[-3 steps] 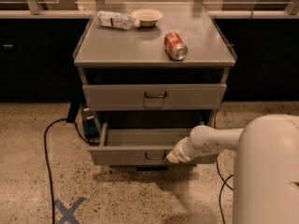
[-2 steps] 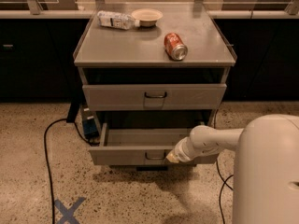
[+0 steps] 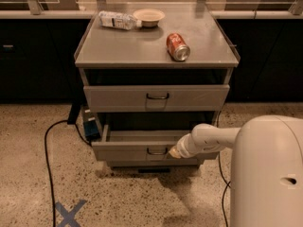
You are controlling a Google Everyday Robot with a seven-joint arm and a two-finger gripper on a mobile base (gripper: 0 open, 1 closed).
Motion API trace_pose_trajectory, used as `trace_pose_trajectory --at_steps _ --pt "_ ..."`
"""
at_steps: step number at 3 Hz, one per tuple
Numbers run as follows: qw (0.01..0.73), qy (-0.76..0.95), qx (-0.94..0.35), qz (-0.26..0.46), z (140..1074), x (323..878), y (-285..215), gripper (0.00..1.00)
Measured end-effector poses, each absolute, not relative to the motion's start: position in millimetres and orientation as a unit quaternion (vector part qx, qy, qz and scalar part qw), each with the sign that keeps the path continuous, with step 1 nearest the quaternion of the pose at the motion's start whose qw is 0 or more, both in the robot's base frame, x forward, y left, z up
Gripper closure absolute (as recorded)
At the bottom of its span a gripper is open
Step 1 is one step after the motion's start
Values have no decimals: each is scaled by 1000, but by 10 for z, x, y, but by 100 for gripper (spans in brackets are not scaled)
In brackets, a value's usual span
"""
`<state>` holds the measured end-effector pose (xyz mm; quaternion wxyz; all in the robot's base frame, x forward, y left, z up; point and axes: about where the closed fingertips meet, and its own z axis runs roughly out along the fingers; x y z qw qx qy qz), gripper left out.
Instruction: Close middle drawer
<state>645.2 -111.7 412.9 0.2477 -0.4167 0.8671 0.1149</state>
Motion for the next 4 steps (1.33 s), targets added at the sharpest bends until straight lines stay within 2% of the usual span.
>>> trace_pose_trajectory --at_steps 1,3,4 --pt "276 865 -404 109 4227 6769 -1162 100" --pt "267 866 -406 113 4047 6777 -1064 100" --pt "281 866 -398 110 4012 6965 -1039 100"
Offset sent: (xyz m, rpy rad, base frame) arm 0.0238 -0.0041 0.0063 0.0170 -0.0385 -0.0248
